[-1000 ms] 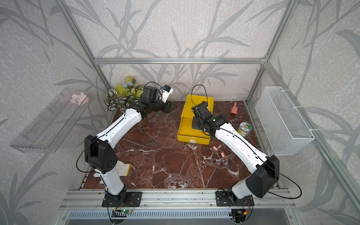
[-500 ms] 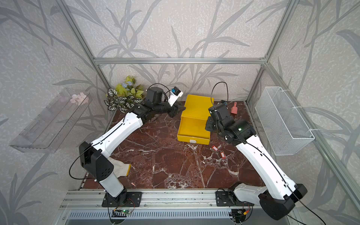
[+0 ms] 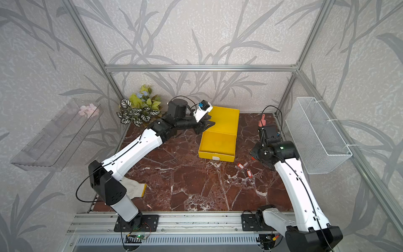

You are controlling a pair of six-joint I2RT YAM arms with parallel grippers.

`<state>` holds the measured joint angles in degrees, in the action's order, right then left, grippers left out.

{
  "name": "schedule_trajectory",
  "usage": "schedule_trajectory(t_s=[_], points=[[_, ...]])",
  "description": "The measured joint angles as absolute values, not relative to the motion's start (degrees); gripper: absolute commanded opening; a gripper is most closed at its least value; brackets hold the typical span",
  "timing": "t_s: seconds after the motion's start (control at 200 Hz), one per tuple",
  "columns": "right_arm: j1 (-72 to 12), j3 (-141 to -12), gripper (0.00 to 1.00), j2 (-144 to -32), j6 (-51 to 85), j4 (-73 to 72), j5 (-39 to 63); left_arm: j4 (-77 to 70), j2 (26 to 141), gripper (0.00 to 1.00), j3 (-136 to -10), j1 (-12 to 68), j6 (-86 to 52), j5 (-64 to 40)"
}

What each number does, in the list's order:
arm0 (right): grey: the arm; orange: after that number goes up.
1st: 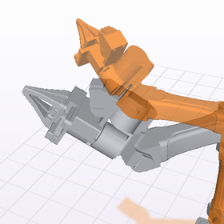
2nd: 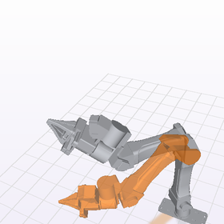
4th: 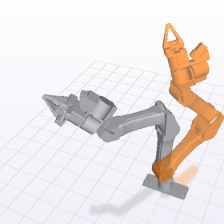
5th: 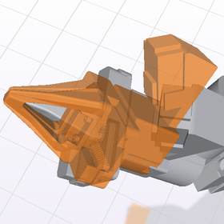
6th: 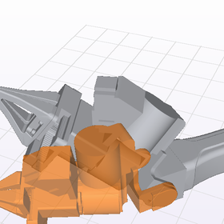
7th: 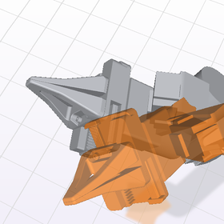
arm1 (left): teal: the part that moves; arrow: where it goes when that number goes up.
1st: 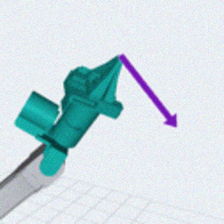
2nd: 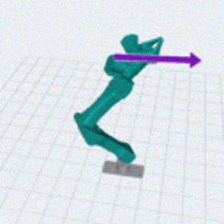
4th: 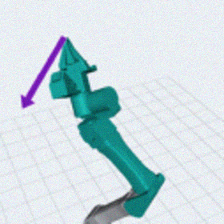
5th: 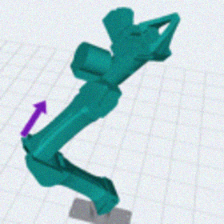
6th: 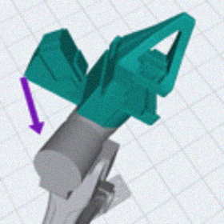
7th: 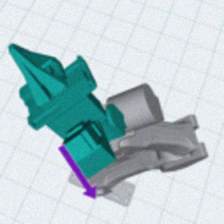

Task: Take the keys out of the drawer
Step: Place the key at the center of the board.

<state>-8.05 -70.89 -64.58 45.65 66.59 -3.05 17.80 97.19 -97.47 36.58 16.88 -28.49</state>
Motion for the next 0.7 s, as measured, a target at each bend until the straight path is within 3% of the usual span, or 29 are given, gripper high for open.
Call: schedule_trajectory(t_s=[0.275,0.7], points=[[-2.04,-58.83,0.00,-68.69,45.87,60.60,6.17,22.72,98.13,0.44,-99.46,38.35,22.90,-29.19],[0.47,-56.36,0.00,-80.82,43.64,54.74,13.58,23.38,98.13,0.44,-99.13,39.03,23.57,-29.47]])
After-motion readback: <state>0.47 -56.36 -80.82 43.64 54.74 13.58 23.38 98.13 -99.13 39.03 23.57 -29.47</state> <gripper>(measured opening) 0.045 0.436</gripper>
